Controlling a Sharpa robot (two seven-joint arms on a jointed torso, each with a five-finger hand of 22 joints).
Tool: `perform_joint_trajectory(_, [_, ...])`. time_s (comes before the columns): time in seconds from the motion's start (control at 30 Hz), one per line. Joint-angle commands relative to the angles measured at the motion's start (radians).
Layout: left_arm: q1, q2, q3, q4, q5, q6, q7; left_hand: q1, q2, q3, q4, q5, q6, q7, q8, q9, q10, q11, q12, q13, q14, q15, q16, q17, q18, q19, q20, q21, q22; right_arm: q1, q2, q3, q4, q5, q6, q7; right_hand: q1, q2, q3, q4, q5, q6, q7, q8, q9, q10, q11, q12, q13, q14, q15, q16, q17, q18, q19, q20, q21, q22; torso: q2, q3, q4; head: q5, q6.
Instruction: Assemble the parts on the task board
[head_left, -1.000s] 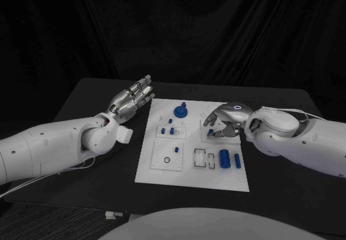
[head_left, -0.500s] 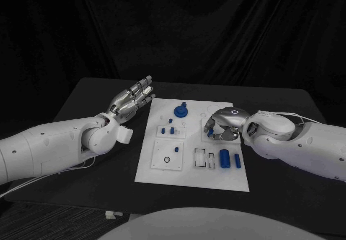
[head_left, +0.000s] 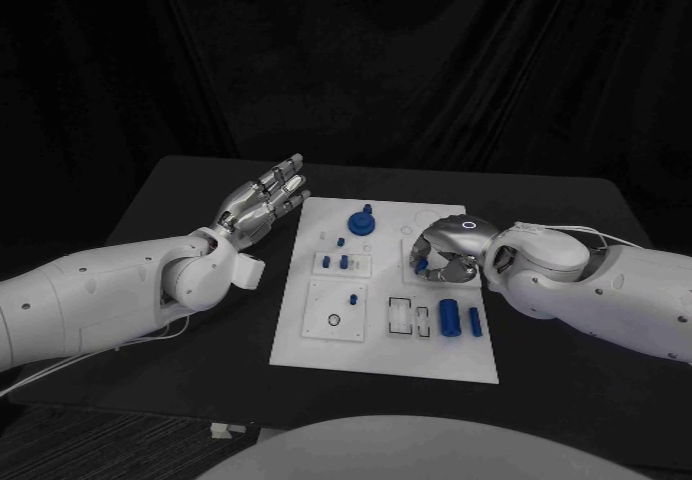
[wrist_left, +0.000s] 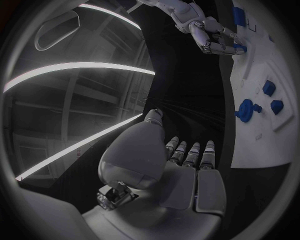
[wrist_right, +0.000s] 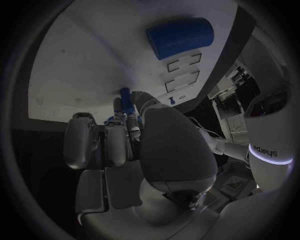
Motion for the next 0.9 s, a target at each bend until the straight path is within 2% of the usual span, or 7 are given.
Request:
perform_joint_trajectory(0.03, [-0.001, 0.001, 0.001, 0.002, 0.000, 0.019, 0.122, 0.011, 0.000, 0.004, -0.008, 0.007, 0.002, 0.008, 0.001, 0.001, 0.000, 0.007, -0.005, -0.001, -0.001, 0.009, -0.004, -0.001, -0.004, 0.000, 0.007, -0.002, 0.002, -0.003, -0.001, 0.000, 0.003, -0.001, -0.020, 0.002, 0.000, 0.004, 0.001, -0.018, -0.012, -0.006, 0.000, 0.038, 0.041, 0.018, -0.004, 0.013, 0.009, 0.046, -0.007, 0.002, 0.000, -0.014, 0.010, -0.007, -0.003, 0.179, 0.000, 0.0001, 0.0001, 0.004, 0.000])
perform_joint_trajectory(0.23, [-0.002, 0.002, 0.001, 0.002, 0.000, 0.022, 0.117, 0.013, 0.002, 0.007, -0.011, 0.009, 0.002, 0.013, 0.002, 0.001, 0.000, 0.007, -0.006, -0.001, -0.001, 0.011, -0.004, -0.001, -0.004, 0.000, 0.010, -0.001, 0.002, -0.002, -0.009, 0.000, 0.016, -0.001, -0.044, 0.001, 0.006, 0.010, 0.008, -0.033, -0.010, -0.013, 0.003, 0.067, 0.073, 0.034, -0.006, 0.024, 0.015, 0.046, 0.003, 0.005, 0.004, -0.015, 0.008, -0.002, -0.005, 0.179, 0.000, -0.0003, 0.0007, 0.008, 0.000])
perform_joint_trajectory(0.4, [-0.002, 0.002, 0.001, 0.001, 0.000, 0.023, 0.114, 0.015, 0.003, 0.009, -0.013, 0.011, 0.004, 0.016, 0.002, 0.002, 0.001, 0.007, -0.005, -0.001, -0.001, 0.012, -0.004, -0.001, -0.003, 0.001, 0.011, -0.001, 0.003, 0.008, -0.025, 0.001, 0.043, -0.001, -0.063, -0.002, 0.008, 0.011, 0.013, -0.040, -0.013, -0.020, 0.007, 0.077, 0.086, 0.040, -0.005, 0.029, 0.018, 0.046, 0.010, 0.007, 0.008, -0.015, 0.007, 0.004, -0.006, 0.179, -0.001, -0.0003, 0.0009, 0.010, 0.000])
perform_joint_trajectory(0.57, [-0.002, 0.002, 0.001, 0.000, 0.000, 0.024, 0.110, 0.017, 0.004, 0.011, -0.016, 0.013, 0.005, 0.019, 0.002, 0.002, 0.001, 0.007, -0.005, -0.001, -0.001, 0.014, -0.004, -0.001, -0.003, 0.001, 0.013, -0.001, 0.003, 0.047, -0.036, 0.001, 0.082, -0.002, -0.065, -0.010, 0.011, 0.013, 0.017, -0.044, -0.015, -0.024, 0.011, 0.083, 0.093, 0.046, -0.002, 0.032, 0.021, 0.045, 0.014, 0.007, 0.008, -0.014, 0.005, 0.007, -0.009, 0.178, -0.001, -0.0001, 0.0001, 0.014, 0.000])
perform_joint_trajectory(0.7, [-0.002, 0.001, 0.001, 0.002, 0.000, 0.022, 0.106, 0.018, 0.004, 0.012, -0.017, 0.014, 0.007, 0.020, 0.002, 0.002, 0.001, 0.007, -0.003, 0.000, -0.001, 0.015, -0.004, -0.001, -0.004, 0.001, 0.014, -0.001, 0.004, 0.098, -0.039, 0.001, 0.135, -0.014, -0.044, -0.025, 0.013, 0.013, 0.020, -0.047, -0.019, -0.032, 0.015, 0.084, 0.097, 0.045, 0.000, 0.032, 0.021, 0.045, 0.017, 0.007, 0.009, -0.014, 0.004, 0.010, -0.010, 0.178, -0.001, -0.0002, -0.0001, 0.015, 0.000])
perform_joint_trajectory(0.8, [-0.003, 0.002, 0.001, 0.001, 0.000, 0.021, 0.103, 0.018, 0.004, 0.012, -0.018, 0.015, 0.007, 0.020, 0.002, 0.002, 0.001, 0.008, -0.003, 0.000, -0.001, 0.016, -0.004, -0.001, -0.004, 0.001, 0.014, -0.001, 0.004, 0.125, -0.035, 0.001, 0.180, -0.020, -0.008, -0.041, 0.013, 0.014, 0.026, -0.050, -0.026, -0.048, 0.019, 0.080, 0.099, 0.042, 0.003, 0.030, 0.022, 0.043, 0.020, 0.006, 0.007, -0.014, 0.002, 0.014, -0.011, 0.177, -0.001, -0.0001, 0.0001, 0.013, 0.000])
perform_joint_trajectory(0.9, [-0.003, 0.003, 0.001, 0.000, 0.000, 0.021, 0.102, 0.020, 0.005, 0.014, -0.020, 0.016, 0.008, 0.022, 0.002, 0.002, 0.001, 0.013, 0.000, 0.000, -0.001, 0.017, -0.004, -0.001, -0.004, 0.002, 0.015, 0.000, 0.004, 0.139, -0.015, 0.001, 0.216, -0.023, 0.035, -0.053, 0.012, 0.013, 0.031, -0.050, -0.031, -0.061, 0.023, 0.073, 0.097, 0.038, 0.007, 0.028, 0.021, 0.042, 0.023, 0.008, 0.010, -0.014, 0.001, 0.017, -0.010, 0.178, -0.001, -0.0003, -0.0001, 0.012, 0.000])
